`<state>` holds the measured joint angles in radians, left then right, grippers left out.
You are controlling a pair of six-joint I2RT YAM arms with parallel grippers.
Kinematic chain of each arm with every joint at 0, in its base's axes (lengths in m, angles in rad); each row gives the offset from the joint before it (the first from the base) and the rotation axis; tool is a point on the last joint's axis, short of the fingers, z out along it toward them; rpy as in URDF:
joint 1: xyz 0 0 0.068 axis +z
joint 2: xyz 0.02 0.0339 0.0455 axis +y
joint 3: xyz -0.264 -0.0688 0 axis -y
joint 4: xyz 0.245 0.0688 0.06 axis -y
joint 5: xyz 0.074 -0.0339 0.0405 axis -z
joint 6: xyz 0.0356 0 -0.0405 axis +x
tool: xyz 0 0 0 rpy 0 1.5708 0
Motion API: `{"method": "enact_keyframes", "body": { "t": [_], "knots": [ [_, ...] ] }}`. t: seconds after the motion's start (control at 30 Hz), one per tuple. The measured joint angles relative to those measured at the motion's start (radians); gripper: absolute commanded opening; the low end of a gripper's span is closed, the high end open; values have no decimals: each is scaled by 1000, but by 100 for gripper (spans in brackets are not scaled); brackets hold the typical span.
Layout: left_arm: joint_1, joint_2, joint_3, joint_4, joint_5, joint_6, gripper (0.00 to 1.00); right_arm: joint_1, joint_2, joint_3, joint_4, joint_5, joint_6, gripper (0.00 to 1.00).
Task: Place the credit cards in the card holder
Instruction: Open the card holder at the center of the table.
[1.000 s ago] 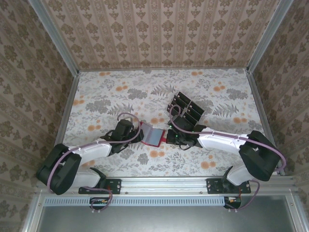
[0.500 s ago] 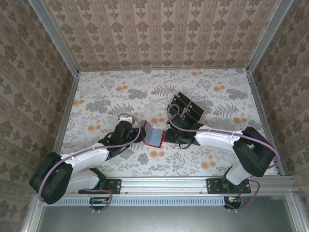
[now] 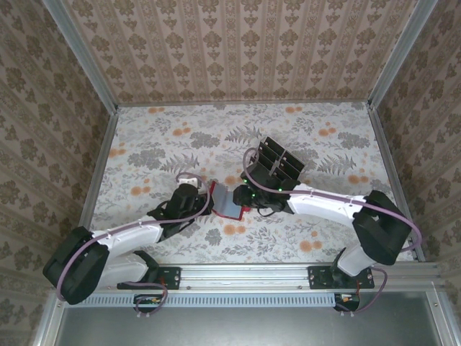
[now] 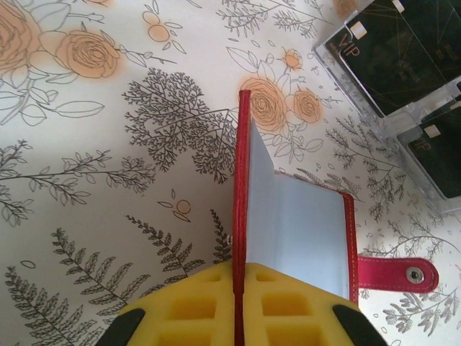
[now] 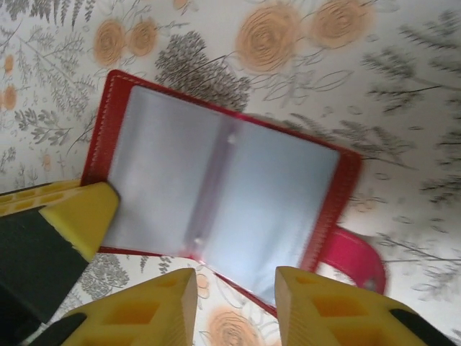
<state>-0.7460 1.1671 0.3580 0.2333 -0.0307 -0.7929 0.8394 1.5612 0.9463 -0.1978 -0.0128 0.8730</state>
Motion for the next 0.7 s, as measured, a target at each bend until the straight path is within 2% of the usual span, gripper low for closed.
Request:
{"method": "enact_keyframes", "body": {
  "t": [0.13,0.2,0.23,0.3,0.4,0.5,0.7],
  "knots": [
    [-31,-25,-5,-4,-20,-13,8,11,81,11,38,-21,5,30],
    [-55,-48,-11,-6,-32,-24,13,13,121,11,44,-26,11,30],
    [-63,-57,-13,-9,-38,-28,20,13,137,11,45,-27,13,30],
    [-81,-76,-18,-13,-50,-41,43,13,166,11,53,-28,17,30],
    [-91,-93,-18,-28,-71,-48,63,13,187,11,65,-30,20,30],
    [-89,-117,-18,-60,-105,-42,70,13,189,10,69,-30,20,30],
    [-17,-157,-18,-113,-130,-15,70,11,192,8,80,-30,20,30]
  ]
}}
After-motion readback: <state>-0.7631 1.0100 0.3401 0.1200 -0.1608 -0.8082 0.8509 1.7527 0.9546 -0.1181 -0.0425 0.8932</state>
